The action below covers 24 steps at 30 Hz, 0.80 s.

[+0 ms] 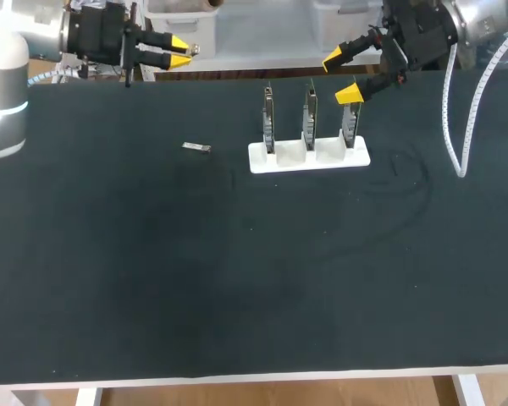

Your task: Pick up the optical module with the left hand, and insert it into the network port with the right hand.

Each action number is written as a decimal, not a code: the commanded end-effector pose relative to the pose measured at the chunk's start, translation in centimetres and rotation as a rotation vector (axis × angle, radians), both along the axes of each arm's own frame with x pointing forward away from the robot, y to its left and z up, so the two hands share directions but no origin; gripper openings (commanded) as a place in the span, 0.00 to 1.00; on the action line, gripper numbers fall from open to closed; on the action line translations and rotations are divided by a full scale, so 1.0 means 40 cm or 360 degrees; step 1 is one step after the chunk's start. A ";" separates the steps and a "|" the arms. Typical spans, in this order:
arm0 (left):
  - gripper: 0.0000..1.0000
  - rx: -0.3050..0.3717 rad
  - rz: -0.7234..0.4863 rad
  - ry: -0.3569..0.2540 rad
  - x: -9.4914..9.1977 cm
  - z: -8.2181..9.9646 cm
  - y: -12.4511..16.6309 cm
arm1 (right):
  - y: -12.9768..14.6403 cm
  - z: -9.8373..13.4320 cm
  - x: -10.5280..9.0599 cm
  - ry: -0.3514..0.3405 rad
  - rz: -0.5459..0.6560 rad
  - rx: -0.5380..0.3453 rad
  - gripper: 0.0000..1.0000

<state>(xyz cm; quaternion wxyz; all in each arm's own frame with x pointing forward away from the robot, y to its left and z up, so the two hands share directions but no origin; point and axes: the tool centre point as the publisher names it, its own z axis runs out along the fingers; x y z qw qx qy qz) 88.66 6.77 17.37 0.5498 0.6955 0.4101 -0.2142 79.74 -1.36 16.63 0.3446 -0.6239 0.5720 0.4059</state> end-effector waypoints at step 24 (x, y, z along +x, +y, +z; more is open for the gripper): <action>0.00 -0.0076 0.0048 -0.0028 0.014 -0.030 -0.020 | 0.000 0.000 0.002 0.0001 0.0002 0.0000 1.00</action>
